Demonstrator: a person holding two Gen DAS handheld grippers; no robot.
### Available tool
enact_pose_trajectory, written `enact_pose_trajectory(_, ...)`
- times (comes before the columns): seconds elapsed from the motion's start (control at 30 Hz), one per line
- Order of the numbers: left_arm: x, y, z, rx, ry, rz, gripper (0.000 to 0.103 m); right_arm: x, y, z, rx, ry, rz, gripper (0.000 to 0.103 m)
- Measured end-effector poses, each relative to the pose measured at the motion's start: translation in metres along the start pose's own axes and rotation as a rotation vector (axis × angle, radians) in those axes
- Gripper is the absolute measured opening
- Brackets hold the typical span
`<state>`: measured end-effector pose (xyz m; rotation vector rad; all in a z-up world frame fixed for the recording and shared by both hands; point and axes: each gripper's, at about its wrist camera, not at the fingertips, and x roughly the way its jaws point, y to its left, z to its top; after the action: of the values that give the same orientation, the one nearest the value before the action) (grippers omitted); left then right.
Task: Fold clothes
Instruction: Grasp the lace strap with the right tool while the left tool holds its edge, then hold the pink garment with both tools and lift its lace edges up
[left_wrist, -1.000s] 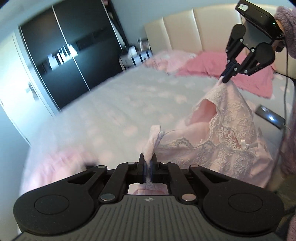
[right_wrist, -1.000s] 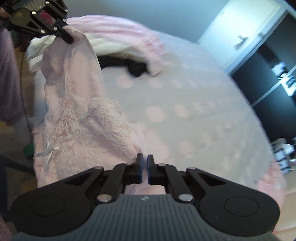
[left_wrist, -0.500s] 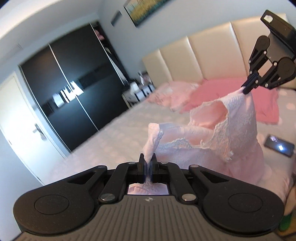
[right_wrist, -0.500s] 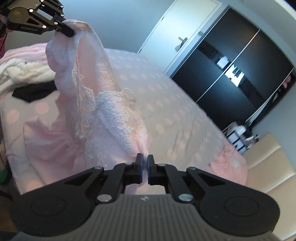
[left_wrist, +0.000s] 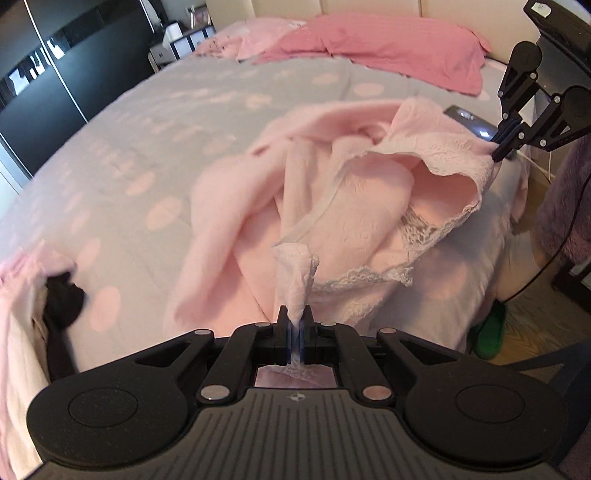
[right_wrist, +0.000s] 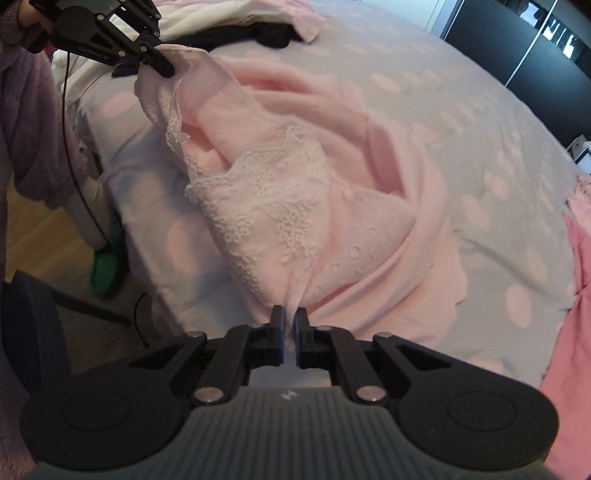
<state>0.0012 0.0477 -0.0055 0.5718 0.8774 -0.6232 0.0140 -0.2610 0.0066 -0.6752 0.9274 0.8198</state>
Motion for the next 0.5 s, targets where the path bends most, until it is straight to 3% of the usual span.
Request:
enact_pose_trajectory(0.13, 0.003, -0.008, -0.012, -0.006, 0.025, -0.027, 0.002, -0.011, 0.007, -0.001, -0.034, 0.005, 0.028, 0.014)
enact_pose_trajectory(0.2, 0.005, -0.009, -0.016, -0.010, 0.039, -0.039, 0.002, -0.022, 0.009, 0.003, -0.052, -0.016, 0.033, 0.024)
enact_pose_trajectory(0.33, 0.014, -0.010, -0.020, -0.001, 0.066, -0.045, 0.002, -0.029, 0.003, 0.030, -0.089, -0.064, 0.036, 0.031)
enact_pose_trajectory(0.5, 0.017, -0.004, -0.020, -0.017, 0.069, -0.052, 0.002, -0.010, -0.009, 0.066, -0.212, -0.042, 0.018, 0.036)
